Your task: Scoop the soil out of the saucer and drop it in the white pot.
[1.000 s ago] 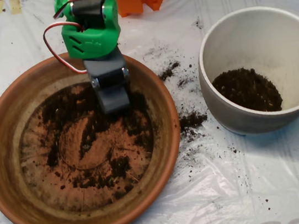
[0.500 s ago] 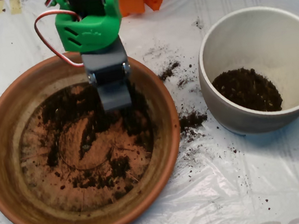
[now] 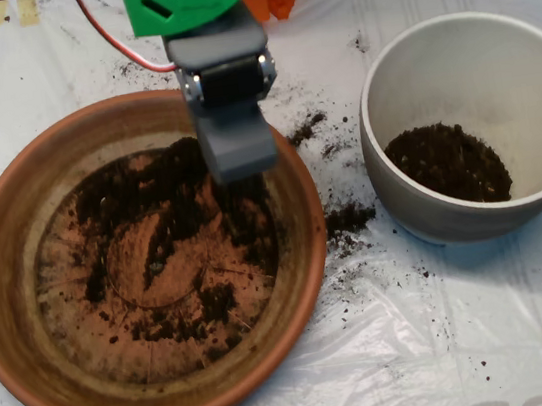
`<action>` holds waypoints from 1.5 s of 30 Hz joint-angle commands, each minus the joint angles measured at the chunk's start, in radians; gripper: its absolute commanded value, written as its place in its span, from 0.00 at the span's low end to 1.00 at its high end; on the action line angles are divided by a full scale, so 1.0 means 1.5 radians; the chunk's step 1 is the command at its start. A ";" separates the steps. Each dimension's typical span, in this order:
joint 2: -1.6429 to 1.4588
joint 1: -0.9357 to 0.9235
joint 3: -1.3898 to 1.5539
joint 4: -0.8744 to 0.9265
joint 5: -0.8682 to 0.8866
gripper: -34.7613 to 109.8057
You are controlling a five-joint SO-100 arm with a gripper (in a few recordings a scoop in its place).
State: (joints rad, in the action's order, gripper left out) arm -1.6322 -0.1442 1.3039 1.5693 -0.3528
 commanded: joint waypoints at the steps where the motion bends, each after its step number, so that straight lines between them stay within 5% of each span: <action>1: -0.025 0.042 -0.135 0.061 0.003 0.24; 20: 0.078 0.345 -0.337 0.144 0.094 0.24; 26: 0.114 0.359 -0.337 0.156 0.091 0.38; 45: 0.041 0.365 -0.338 0.156 0.092 0.47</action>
State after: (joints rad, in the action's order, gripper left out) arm -1.4297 0.3942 0.8882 1.7948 -0.2240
